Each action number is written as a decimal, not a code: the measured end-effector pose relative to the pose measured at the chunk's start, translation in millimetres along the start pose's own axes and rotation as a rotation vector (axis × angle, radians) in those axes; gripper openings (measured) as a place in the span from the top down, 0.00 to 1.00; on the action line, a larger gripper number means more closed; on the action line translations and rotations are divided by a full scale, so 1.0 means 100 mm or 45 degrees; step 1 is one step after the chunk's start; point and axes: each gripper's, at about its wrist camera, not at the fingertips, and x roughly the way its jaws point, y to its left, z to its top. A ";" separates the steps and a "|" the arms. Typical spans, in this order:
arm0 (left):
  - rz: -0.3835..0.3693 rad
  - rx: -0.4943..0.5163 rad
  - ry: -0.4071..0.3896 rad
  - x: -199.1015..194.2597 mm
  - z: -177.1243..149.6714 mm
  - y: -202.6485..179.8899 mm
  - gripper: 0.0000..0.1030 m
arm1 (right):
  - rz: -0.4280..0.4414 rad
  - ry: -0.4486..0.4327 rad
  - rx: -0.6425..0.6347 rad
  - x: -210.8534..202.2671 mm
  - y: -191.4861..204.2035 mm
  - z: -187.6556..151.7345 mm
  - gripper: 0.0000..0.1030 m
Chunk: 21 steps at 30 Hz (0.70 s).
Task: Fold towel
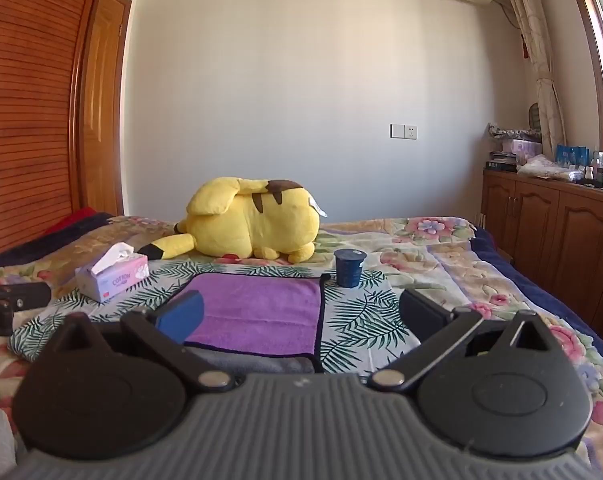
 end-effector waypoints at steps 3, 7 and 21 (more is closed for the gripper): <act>0.014 0.013 -0.009 -0.02 0.00 -0.02 0.16 | 0.000 -0.002 0.004 0.00 0.00 0.00 0.00; 0.014 0.014 -0.006 0.01 -0.03 -0.02 0.16 | 0.000 0.002 0.002 0.01 0.00 0.00 0.00; 0.013 0.017 -0.006 0.01 -0.03 -0.02 0.16 | 0.001 0.002 0.003 0.00 -0.01 0.00 0.00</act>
